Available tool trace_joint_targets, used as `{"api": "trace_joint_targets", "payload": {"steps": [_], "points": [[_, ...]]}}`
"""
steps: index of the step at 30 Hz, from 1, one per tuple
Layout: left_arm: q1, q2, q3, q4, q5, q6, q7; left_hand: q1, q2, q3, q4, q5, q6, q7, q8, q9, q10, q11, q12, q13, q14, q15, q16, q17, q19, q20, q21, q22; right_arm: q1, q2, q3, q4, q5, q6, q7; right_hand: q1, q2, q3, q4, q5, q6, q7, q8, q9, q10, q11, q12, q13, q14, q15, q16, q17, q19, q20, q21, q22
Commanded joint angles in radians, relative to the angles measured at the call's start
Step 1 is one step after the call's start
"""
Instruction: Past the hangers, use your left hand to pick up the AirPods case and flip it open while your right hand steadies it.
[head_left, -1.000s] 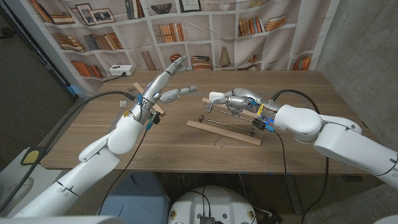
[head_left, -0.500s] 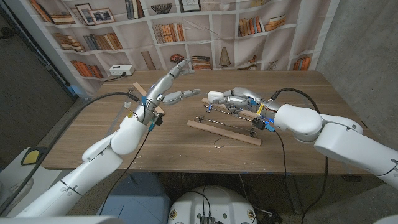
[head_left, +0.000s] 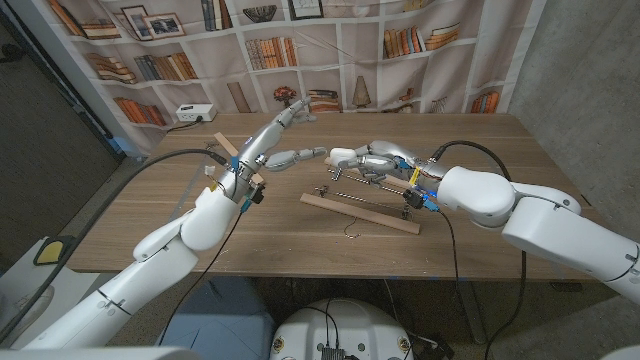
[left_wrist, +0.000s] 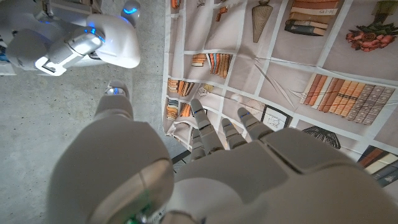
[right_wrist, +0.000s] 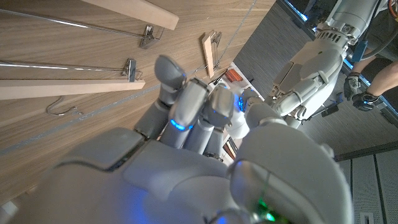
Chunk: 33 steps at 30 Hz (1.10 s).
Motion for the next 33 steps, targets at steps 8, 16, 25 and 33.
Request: {"api": "trace_joint_targets", "payload": {"steps": [8, 16, 25, 33], "points": [[-0.001, 0.011, 0.025, -0.014, 0.029, 0.014, 0.004, 0.009, -0.008, -0.007, 0.001, 0.012, 0.005, -0.003, 0.001, 0.006, 0.004, -0.001, 0.004, 0.003, 0.000, -0.006, 0.003, 0.003, 0.005, 0.003, 0.001, 0.000, 0.022, 0.008, -0.022, -0.025, -0.018, -0.028, 0.006, 0.050, 0.062, 0.021, 0.022, 0.007, 0.222, 0.009, 0.006, 0.004, 0.000, -0.007, 0.003, 0.003, -0.001, -0.001, -0.004, 0.001, -0.004, -0.055, 0.002, 0.002], [-0.005, 0.012, 0.032, -0.011, 0.014, 0.018, -0.005, 0.017, -0.004, -0.008, 0.000, 0.019, 0.004, -0.001, 0.001, 0.006, 0.003, 0.001, 0.003, 0.004, 0.000, -0.005, 0.003, 0.003, 0.004, 0.006, 0.001, 0.000, 0.027, 0.012, -0.029, -0.026, -0.022, -0.029, 0.011, 0.051, 0.063, 0.021, 0.022, 0.007, 0.222, 0.010, 0.007, 0.005, -0.002, -0.007, -0.003, -0.004, -0.002, -0.001, -0.004, 0.001, -0.004, -0.056, 0.001, 0.000], [-0.013, 0.015, 0.045, -0.008, 0.012, 0.020, -0.012, 0.023, -0.002, -0.009, 0.000, 0.024, 0.005, -0.002, 0.002, 0.006, 0.003, 0.000, 0.003, 0.005, 0.001, -0.005, 0.003, 0.003, 0.005, 0.006, 0.001, 0.000, 0.024, 0.011, -0.031, -0.032, -0.027, -0.024, 0.013, 0.052, 0.062, 0.021, 0.022, 0.007, 0.222, 0.012, 0.007, 0.005, 0.004, -0.007, 0.004, 0.003, -0.002, -0.001, -0.004, 0.001, -0.004, -0.056, 0.002, -0.001], [-0.004, 0.019, 0.041, -0.010, 0.009, 0.022, -0.005, 0.028, 0.000, -0.010, 0.000, 0.028, 0.007, -0.002, 0.003, 0.006, 0.005, 0.000, 0.004, 0.005, 0.005, -0.006, 0.005, 0.002, 0.006, 0.006, 0.001, 0.000, 0.025, 0.012, -0.036, -0.040, -0.034, -0.035, 0.011, 0.051, 0.062, 0.021, 0.022, 0.007, 0.222, 0.007, 0.007, 0.005, 0.002, -0.006, 0.002, 0.001, -0.002, -0.001, -0.005, 0.001, 0.000, -0.055, 0.007, 0.004]]}}
